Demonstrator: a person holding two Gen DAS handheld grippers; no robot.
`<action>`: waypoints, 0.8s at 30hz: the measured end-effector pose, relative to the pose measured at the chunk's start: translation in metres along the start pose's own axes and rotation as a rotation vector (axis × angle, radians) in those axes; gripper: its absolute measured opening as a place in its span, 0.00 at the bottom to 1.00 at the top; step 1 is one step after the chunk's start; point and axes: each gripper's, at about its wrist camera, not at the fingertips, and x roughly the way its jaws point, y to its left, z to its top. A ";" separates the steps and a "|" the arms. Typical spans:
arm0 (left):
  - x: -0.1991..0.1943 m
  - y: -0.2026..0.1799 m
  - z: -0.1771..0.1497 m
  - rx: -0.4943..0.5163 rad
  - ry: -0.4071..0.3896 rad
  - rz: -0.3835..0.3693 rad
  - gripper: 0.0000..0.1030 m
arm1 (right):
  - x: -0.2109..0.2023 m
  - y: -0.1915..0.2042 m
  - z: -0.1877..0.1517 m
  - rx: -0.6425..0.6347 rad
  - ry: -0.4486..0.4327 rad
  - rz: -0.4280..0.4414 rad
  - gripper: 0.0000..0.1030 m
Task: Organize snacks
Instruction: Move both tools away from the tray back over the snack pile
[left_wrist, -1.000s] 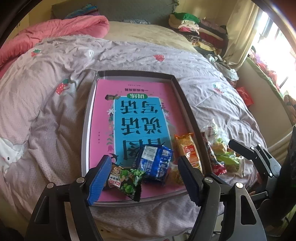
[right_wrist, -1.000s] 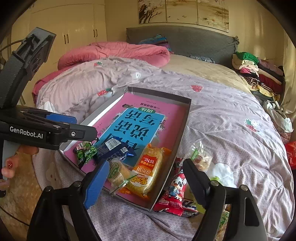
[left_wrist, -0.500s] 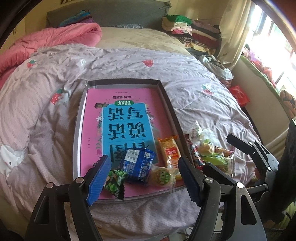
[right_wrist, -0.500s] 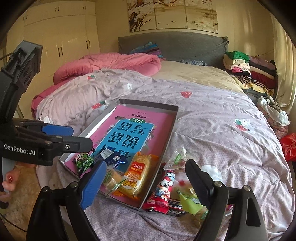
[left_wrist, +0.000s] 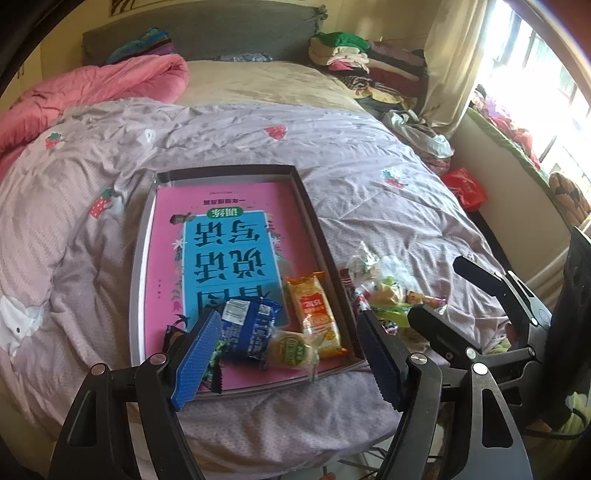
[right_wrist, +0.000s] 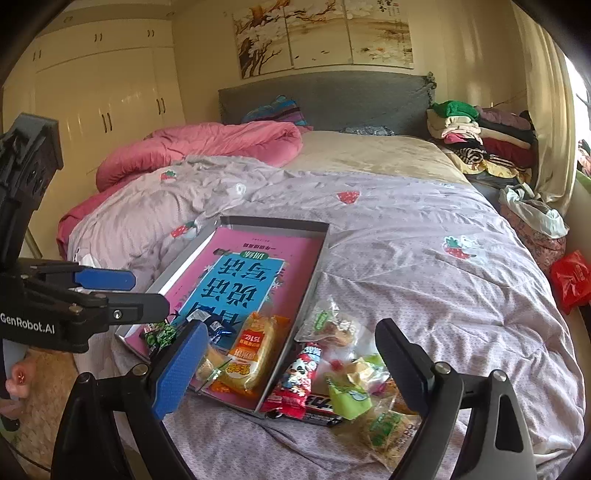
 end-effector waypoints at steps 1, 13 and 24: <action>0.000 -0.002 0.000 -0.001 0.001 -0.008 0.75 | -0.002 -0.003 0.000 0.005 -0.004 -0.004 0.89; -0.001 -0.023 0.002 0.037 0.005 -0.031 0.75 | -0.023 -0.034 0.001 0.083 -0.047 -0.072 0.90; -0.004 -0.036 0.004 0.054 -0.003 -0.048 0.75 | -0.039 -0.067 0.000 0.150 -0.085 -0.132 0.90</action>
